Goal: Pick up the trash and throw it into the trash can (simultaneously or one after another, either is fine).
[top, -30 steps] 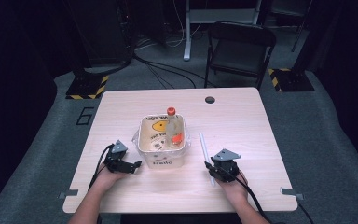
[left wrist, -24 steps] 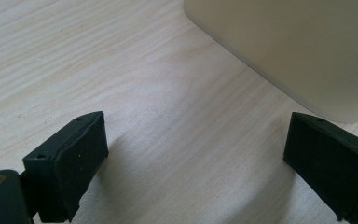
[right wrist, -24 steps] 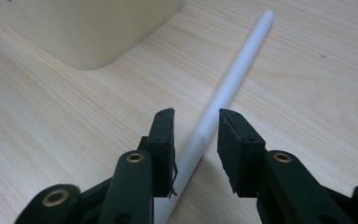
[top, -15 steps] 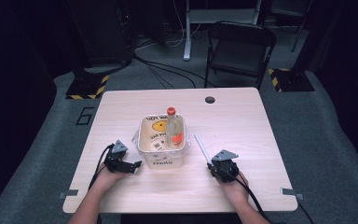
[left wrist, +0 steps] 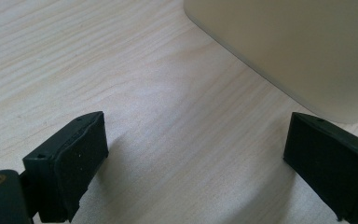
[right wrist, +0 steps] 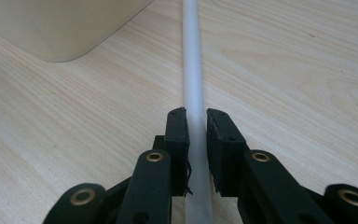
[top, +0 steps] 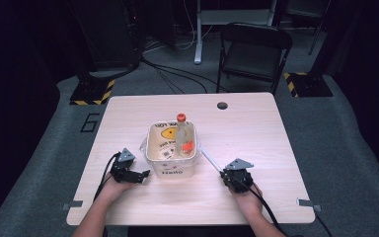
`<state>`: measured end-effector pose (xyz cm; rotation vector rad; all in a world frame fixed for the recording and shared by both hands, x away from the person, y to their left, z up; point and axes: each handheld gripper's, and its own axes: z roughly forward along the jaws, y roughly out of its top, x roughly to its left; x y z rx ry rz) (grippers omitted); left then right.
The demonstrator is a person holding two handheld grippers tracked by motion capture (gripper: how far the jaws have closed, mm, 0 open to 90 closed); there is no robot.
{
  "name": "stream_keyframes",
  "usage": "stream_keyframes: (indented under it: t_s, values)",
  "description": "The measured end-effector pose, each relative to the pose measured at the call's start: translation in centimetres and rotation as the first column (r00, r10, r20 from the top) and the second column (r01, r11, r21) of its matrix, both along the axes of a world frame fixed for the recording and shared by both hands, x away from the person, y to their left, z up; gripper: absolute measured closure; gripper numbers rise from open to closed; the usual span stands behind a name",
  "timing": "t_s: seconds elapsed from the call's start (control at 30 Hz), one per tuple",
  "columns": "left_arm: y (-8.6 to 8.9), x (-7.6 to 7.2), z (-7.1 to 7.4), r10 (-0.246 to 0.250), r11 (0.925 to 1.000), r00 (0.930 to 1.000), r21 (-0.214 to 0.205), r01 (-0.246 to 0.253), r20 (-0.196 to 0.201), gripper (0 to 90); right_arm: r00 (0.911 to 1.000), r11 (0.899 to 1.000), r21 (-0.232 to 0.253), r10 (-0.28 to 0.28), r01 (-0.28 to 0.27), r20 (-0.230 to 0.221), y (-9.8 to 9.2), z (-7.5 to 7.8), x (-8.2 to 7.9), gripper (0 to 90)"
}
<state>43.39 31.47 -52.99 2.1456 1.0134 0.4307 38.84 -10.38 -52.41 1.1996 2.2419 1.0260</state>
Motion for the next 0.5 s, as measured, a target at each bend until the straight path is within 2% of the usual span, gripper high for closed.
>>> stream_keyframes:
  t_s: [0.13,0.23,0.5]
  values:
    - [0.0,0.0,0.0,0.001,1.0,1.0,-0.001,-0.001,0.0,5.9,1.0,1.0,-0.001,-0.001,0.001,-0.007,-0.1,0.1,0.2,79.0]
    - [0.0,0.0,0.0,0.001,1.0,1.0,-0.001,-0.001,0.0,5.9,1.0,1.0,-0.019,0.005,-0.005,-0.006,-0.1,0.2,0.3,79.1]
    - [0.0,0.0,0.0,0.001,1.0,1.0,-0.001,-0.001,0.0,5.9,0.9998,1.0,0.022,-0.018,0.017,0.012,-0.8,1.2,0.4,79.2]
